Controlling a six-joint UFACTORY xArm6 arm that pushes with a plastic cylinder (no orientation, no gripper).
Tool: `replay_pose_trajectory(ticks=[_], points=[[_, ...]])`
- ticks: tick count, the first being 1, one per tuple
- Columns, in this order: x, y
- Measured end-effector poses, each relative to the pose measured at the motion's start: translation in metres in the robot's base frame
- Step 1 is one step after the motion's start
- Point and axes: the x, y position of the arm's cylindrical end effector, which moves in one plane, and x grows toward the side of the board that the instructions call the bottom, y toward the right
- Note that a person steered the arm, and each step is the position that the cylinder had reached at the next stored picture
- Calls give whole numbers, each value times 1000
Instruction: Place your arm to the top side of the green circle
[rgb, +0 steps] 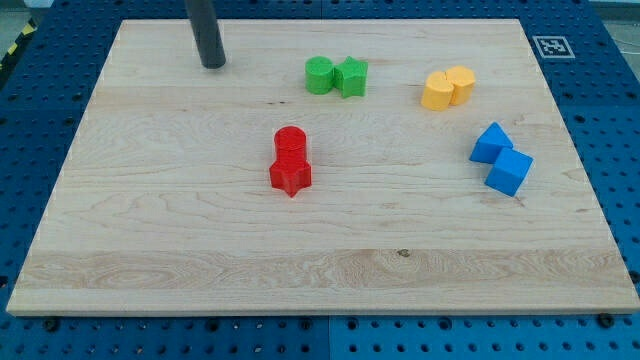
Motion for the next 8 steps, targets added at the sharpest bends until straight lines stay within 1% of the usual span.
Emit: replay_pose_trajectory(ticks=[1,2,3,5,7,8], points=[[-27,17],[-27,58],[-27,74],[3,78],[3,78],[22,78]])
